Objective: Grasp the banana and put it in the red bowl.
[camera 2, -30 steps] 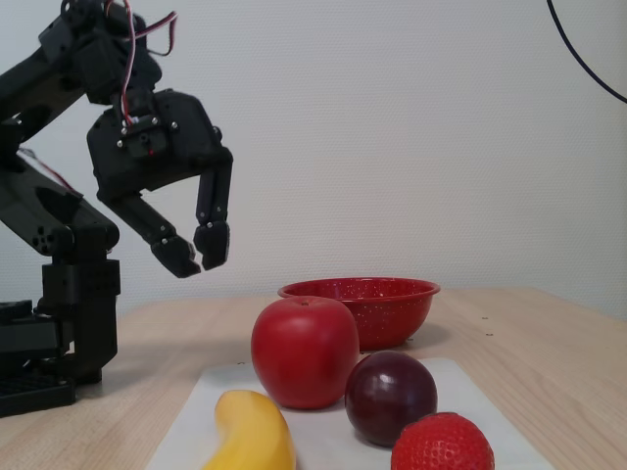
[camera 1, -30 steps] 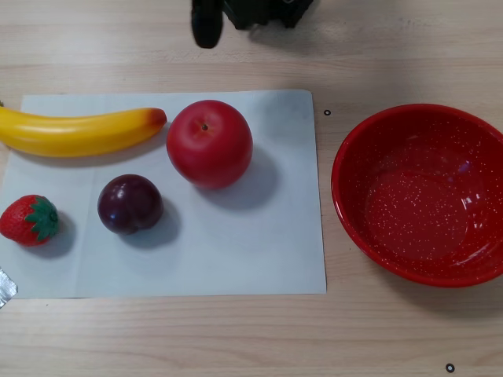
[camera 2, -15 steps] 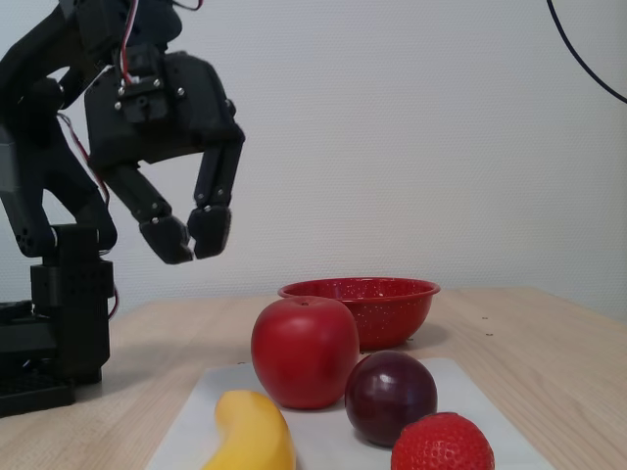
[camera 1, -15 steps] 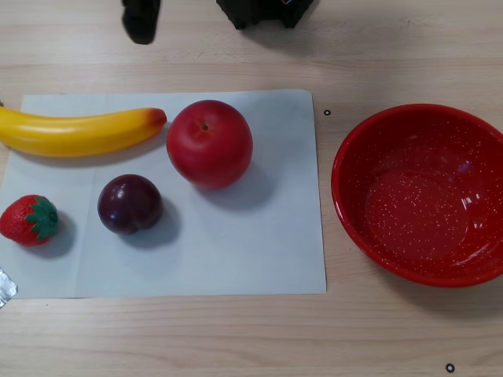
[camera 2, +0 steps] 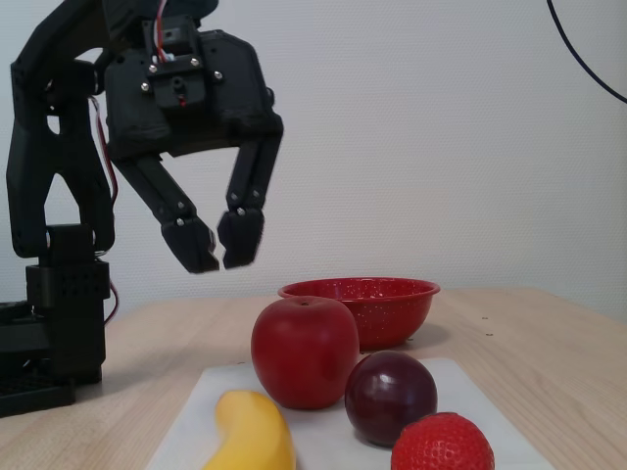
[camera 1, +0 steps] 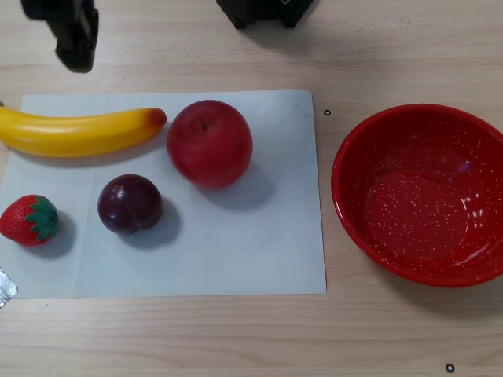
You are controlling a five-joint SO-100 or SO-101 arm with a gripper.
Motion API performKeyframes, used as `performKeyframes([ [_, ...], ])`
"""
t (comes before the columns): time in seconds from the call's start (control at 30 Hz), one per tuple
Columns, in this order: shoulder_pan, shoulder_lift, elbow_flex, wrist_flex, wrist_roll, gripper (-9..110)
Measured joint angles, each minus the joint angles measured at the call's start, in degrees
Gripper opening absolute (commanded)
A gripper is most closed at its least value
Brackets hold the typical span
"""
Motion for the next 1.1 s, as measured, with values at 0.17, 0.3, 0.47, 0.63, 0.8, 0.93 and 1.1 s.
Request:
performKeyframes([
  [0.17,-2.5,-5.6,-4.7,1.1,2.4,0],
  [0.3,-3.0,-10.0,-6.9,1.2,3.0,0],
  [0.47,-3.7,-14.9,-8.5,1.2,6.3,0],
  [0.63,-4.2,-20.0,-11.5,1.2,10.7,4],
  [0.8,-4.0,-23.0,-15.1,1.2,12.7,16],
  [0.93,-4.7,-25.4,-15.3,1.1,12.7,22],
  [1.1,-5.3,-25.5,-15.3,-0.8,12.0,33],
])
